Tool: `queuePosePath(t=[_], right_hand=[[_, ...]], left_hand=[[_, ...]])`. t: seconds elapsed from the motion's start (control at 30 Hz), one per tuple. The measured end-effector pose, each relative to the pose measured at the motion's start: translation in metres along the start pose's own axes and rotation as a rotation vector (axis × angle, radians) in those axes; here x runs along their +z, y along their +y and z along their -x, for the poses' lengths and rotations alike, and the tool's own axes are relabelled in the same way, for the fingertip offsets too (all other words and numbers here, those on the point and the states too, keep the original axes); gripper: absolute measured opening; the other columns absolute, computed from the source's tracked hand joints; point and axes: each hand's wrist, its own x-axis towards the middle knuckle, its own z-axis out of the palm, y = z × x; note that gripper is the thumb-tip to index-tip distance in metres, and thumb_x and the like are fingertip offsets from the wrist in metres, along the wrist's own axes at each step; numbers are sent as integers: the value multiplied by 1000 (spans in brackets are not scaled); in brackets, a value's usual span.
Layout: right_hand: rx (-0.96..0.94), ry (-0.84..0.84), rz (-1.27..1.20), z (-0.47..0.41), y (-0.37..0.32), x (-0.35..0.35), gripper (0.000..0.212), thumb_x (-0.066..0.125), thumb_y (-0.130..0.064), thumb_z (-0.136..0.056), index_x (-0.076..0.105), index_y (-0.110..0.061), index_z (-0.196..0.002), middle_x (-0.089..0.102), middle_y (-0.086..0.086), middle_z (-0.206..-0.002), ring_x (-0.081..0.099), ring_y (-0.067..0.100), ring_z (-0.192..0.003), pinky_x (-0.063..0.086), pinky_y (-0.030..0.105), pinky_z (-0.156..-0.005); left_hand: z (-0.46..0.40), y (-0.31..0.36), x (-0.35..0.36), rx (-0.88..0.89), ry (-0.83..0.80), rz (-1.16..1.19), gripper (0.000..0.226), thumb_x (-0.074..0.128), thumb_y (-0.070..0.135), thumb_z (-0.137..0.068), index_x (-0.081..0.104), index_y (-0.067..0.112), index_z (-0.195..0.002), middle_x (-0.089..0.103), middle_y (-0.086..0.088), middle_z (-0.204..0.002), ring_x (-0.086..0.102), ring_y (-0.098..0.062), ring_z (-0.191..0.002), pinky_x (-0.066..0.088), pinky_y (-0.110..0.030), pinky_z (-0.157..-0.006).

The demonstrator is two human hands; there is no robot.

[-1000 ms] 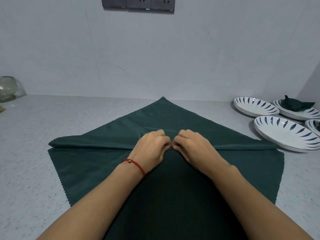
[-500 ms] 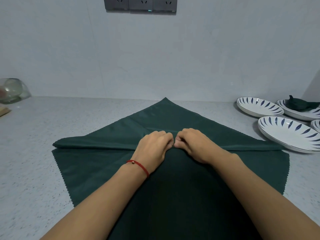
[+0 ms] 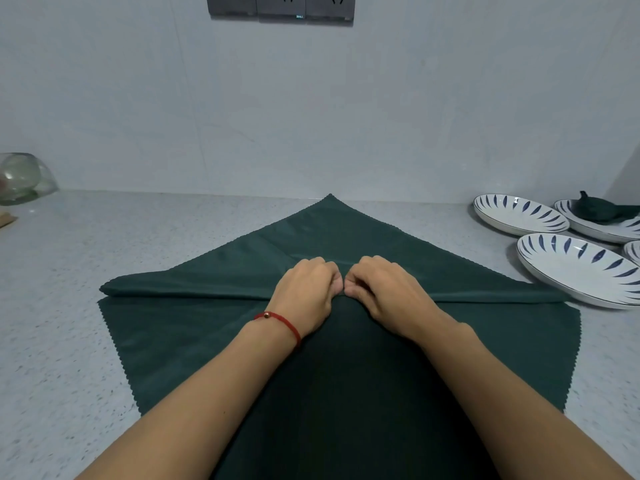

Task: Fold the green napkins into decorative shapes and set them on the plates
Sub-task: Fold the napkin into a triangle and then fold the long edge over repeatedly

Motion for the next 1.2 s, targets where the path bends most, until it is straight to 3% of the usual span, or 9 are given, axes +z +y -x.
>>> queuePosePath(t=[0.13,0.27,0.4,0.53,0.73,0.83,1.0,1.2], right_hand=[[150,-86,23,-8,-4,1,20,49,-36,-102,55,-27,-85,45,-7,-94,44,17,-94,40,40,-86],[269,-105,-71,-11,-4,-2,22,54,-37,-99,63,-23,-84,54,-4,-91,48,20,-99,39,43,-91],[154,34,-23,-1,-6,-3,16,61,-36,-96,61,-28,-82,54,-9,-84,48,12,-88,35,38,-84],[88,1,20,-1,-7,-3,14,60,-34,-97,62,-27,-85,55,-8,-83,49,14,-85,41,41,-83],[219,-71,38,-14,-9,-1,27,50,-33,-102,56,-23,-77,51,-4,-88,48,21,-94,39,42,-84],[258,-75,-9,-14,-10,0,23,52,-32,-100,61,-20,-83,54,-4,-89,51,21,-93,40,44,-89],[140,48,28,-4,-9,-3,14,60,-34,-97,59,-29,-84,54,-10,-82,47,12,-85,37,37,-83],[154,-8,82,-8,-9,3,22,49,-32,-103,52,-27,-82,47,-9,-89,43,16,-90,38,39,-84]], left_hand=[[10,-3,-1,82,109,-61,11,54,34,-98,58,25,-102,59,7,-98,52,-15,-95,40,-31,-75],[7,-2,1,93,101,-104,9,50,25,-98,54,25,-89,52,7,-93,51,-18,-93,34,-29,-72],[0,-2,4,92,42,-108,14,46,19,-97,43,27,-86,39,8,-92,45,-18,-95,33,-30,-76],[-5,-5,5,62,7,-87,16,48,19,-99,43,27,-85,39,8,-94,44,-18,-96,32,-30,-77],[7,-4,3,146,131,-139,8,55,28,-99,60,22,-97,58,4,-95,53,-20,-94,37,-33,-77],[4,-2,2,115,142,-166,10,51,24,-99,54,25,-89,55,6,-93,51,-18,-94,30,-28,-73],[-4,-1,9,63,109,-134,16,46,19,-97,43,29,-86,39,10,-90,46,-18,-94,27,-29,-74],[-1,-3,12,67,158,-88,6,52,21,-98,53,23,-93,50,6,-95,48,-20,-94,32,-33,-76]])
